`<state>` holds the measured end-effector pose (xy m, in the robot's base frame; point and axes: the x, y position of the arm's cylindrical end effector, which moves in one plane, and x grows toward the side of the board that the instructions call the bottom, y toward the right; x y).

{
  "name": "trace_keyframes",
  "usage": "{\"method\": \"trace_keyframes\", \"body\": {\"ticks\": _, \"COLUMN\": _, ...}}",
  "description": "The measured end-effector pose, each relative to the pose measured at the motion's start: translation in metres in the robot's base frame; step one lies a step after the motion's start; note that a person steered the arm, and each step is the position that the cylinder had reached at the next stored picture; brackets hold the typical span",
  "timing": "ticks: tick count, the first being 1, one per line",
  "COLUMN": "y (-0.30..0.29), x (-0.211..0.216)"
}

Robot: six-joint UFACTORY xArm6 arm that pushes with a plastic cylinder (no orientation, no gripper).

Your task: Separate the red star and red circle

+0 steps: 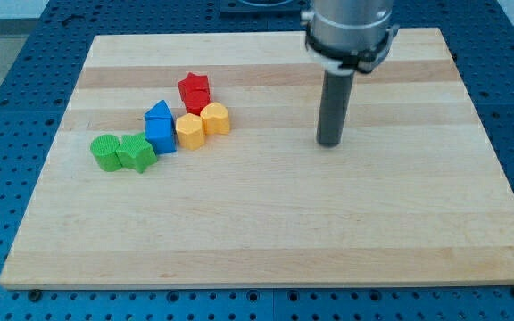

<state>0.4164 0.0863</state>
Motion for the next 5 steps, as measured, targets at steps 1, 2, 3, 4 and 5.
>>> {"method": "trace_keyframes", "body": {"ticks": 1, "y": 0.005, "x": -0.052}}
{"method": "trace_keyframes", "body": {"ticks": 2, "y": 0.003, "x": -0.101}}
{"method": "trace_keyframes", "body": {"ticks": 3, "y": -0.028, "x": -0.152}}
{"method": "trace_keyframes", "body": {"ticks": 4, "y": -0.090, "x": -0.183}}
{"method": "trace_keyframes", "body": {"ticks": 5, "y": -0.191, "x": -0.189}}
